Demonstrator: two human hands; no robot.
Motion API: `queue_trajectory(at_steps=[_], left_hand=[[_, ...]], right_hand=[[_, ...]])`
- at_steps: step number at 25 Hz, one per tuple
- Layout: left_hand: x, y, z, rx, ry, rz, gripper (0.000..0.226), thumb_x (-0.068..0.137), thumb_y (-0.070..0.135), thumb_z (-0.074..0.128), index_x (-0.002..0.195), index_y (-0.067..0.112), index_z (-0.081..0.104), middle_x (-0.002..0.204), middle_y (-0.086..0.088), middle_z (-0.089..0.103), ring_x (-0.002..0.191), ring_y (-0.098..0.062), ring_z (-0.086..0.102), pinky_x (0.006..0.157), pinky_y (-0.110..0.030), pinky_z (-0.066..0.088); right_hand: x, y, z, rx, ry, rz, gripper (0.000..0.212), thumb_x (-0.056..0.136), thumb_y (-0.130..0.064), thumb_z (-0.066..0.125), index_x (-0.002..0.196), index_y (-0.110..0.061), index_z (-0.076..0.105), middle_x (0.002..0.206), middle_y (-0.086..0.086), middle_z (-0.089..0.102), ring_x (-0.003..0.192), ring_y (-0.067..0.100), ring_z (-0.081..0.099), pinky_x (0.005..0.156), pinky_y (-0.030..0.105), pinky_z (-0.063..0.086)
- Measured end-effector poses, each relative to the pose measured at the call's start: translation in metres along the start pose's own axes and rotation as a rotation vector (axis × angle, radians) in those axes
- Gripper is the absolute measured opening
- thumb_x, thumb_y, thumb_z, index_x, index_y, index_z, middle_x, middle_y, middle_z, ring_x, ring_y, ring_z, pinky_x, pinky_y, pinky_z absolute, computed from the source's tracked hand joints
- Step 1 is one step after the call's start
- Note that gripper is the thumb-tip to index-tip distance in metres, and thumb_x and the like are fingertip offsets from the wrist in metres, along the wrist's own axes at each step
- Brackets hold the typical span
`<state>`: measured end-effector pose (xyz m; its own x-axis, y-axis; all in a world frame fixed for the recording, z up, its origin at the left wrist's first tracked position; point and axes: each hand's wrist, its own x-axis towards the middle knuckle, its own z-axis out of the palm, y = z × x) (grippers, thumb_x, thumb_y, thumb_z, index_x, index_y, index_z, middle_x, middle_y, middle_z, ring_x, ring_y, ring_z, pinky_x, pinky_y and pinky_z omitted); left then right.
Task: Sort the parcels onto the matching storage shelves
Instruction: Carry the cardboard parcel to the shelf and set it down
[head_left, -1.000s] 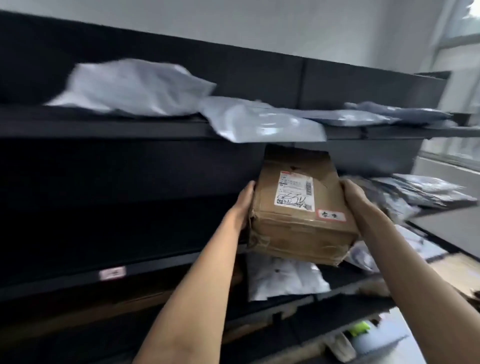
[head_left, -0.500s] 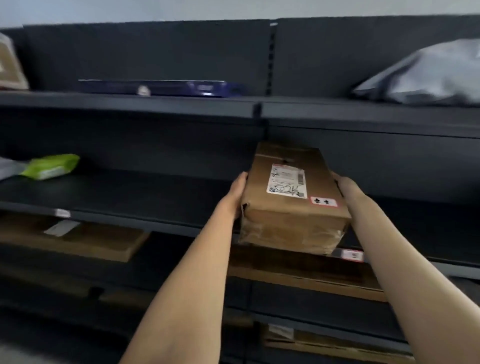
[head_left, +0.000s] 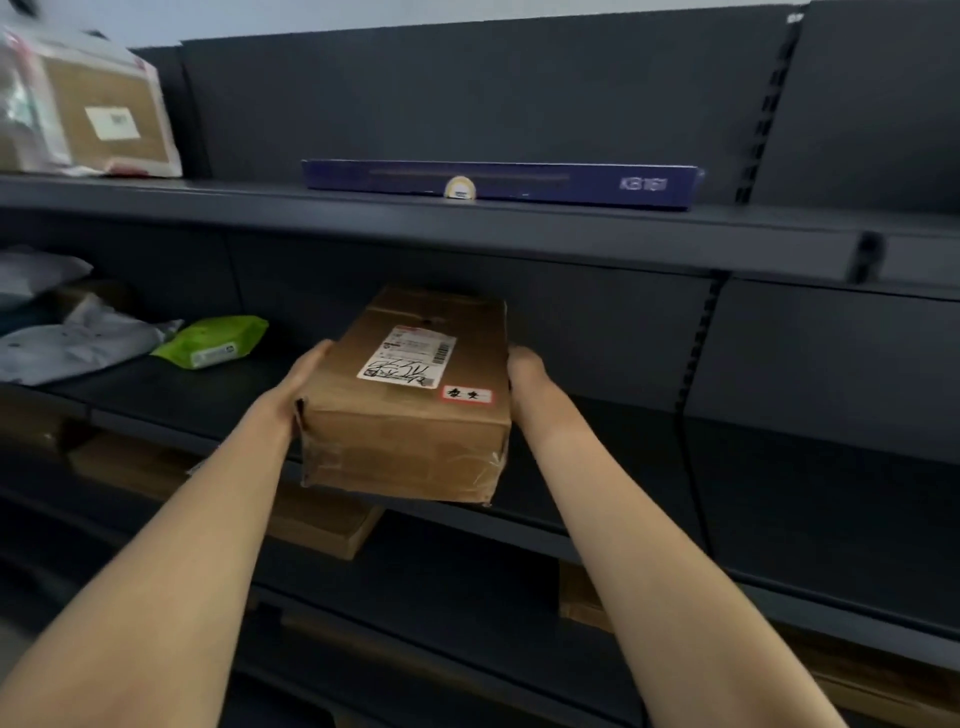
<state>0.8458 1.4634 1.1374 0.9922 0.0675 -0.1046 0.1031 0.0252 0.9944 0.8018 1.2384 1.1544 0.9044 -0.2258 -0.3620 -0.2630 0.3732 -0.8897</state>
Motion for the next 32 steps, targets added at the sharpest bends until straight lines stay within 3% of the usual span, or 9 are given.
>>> queue_trajectory(at_steps=[2, 6, 11, 16, 20, 23, 25, 27, 32], left_hand=[[0.017, -0.002, -0.032, 0.043, 0.017, 0.003, 0.03, 0.1, 0.013, 0.038, 0.073, 0.019, 0.05, 0.078, -0.002, 0.047, 0.065, -0.01, 0.044, 0.06, -0.017, 0.042], [0.079, -0.009, -0.088, 0.101, -0.065, -0.02, 0.023, 0.1, 0.009, 0.034, 0.098, 0.009, 0.057, 0.091, -0.006, 0.051, 0.08, -0.015, 0.049, 0.079, -0.024, 0.039], [0.167, -0.016, -0.14, 0.087, -0.216, -0.081, 0.021, 0.097, 0.027, 0.042, 0.087, 0.015, 0.056, 0.091, -0.011, 0.059, 0.072, -0.015, 0.05, 0.064, -0.025, 0.041], [0.216, -0.038, -0.165, -0.013, -0.383, -0.203, 0.03, 0.098, 0.026, 0.039, 0.083, 0.011, 0.06, 0.08, -0.009, 0.056, 0.072, -0.021, 0.055, 0.071, -0.032, 0.045], [0.217, -0.05, -0.168, -0.058, -0.491, -0.2, 0.03, 0.098, 0.026, 0.04, 0.113, 0.01, 0.062, 0.092, -0.012, 0.065, 0.085, -0.025, 0.062, 0.081, -0.038, 0.05], [0.231, -0.015, -0.174, 0.086, -0.386, 0.13, 0.038, 0.094, 0.0, 0.038, 0.125, -0.002, 0.059, 0.124, -0.017, 0.065, 0.112, -0.03, 0.061, 0.099, -0.031, 0.045], [0.226, 0.026, -0.171, 0.1, -0.391, 0.238, 0.036, 0.089, -0.004, 0.033, 0.098, -0.01, 0.067, 0.091, -0.004, 0.077, 0.082, -0.007, 0.071, 0.073, -0.009, 0.049], [0.199, 0.06, -0.154, 0.244, -0.468, 0.411, 0.039, 0.086, -0.003, 0.029, 0.062, 0.007, 0.059, 0.045, 0.01, 0.067, 0.041, 0.007, 0.057, 0.043, -0.003, 0.037], [0.069, 0.07, -0.007, 0.269, -0.947, 0.456, 0.04, 0.087, 0.0, 0.029, 0.058, 0.016, 0.051, 0.048, 0.006, 0.061, 0.035, 0.006, 0.051, 0.044, -0.01, 0.037]], right_hand=[[0.02, 0.009, 0.038, -0.035, 0.019, 0.042, 0.034, 0.1, -0.024, 0.041, 0.07, -0.015, 0.053, 0.067, 0.005, 0.056, 0.057, 0.017, 0.052, 0.057, 0.026, 0.045], [0.056, 0.033, 0.104, 0.004, 0.057, 0.078, 0.032, 0.1, -0.023, 0.041, 0.071, -0.014, 0.054, 0.07, 0.006, 0.058, 0.059, 0.018, 0.054, 0.061, 0.027, 0.047], [0.089, 0.055, 0.171, 0.047, 0.172, -0.007, 0.04, 0.101, -0.02, 0.036, 0.062, -0.015, 0.045, 0.061, 0.004, 0.05, 0.05, 0.016, 0.046, 0.036, 0.021, 0.041], [0.11, 0.077, 0.208, -0.051, 0.376, 0.025, 0.036, 0.099, -0.029, 0.038, 0.073, -0.012, 0.056, 0.057, 0.01, 0.06, 0.047, 0.02, 0.057, 0.045, 0.027, 0.044], [0.106, 0.088, 0.209, -0.114, 0.465, -0.011, 0.034, 0.1, -0.033, 0.037, 0.088, -0.011, 0.061, 0.079, 0.01, 0.061, 0.069, 0.022, 0.059, 0.071, 0.032, 0.049], [0.097, 0.076, 0.192, -0.087, 0.567, -0.247, 0.039, 0.102, -0.025, 0.035, 0.134, -0.011, 0.052, 0.13, 0.012, 0.059, 0.118, 0.028, 0.056, 0.097, 0.034, 0.043], [0.071, 0.061, 0.166, -0.077, 0.578, -0.332, 0.044, 0.102, -0.019, 0.031, 0.144, -0.008, 0.041, 0.146, 0.008, 0.048, 0.135, 0.023, 0.045, 0.1, 0.027, 0.039], [0.038, 0.051, 0.137, -0.104, 0.526, -0.33, 0.046, 0.103, -0.018, 0.021, 0.145, -0.007, 0.039, 0.149, 0.005, 0.046, 0.137, 0.018, 0.042, 0.092, 0.02, 0.037], [-0.09, 0.055, 0.038, -0.136, 0.573, -0.388, 0.041, 0.103, -0.021, 0.024, 0.13, -0.012, 0.053, 0.112, 0.001, 0.069, 0.107, 0.016, 0.063, 0.097, 0.027, 0.044]])
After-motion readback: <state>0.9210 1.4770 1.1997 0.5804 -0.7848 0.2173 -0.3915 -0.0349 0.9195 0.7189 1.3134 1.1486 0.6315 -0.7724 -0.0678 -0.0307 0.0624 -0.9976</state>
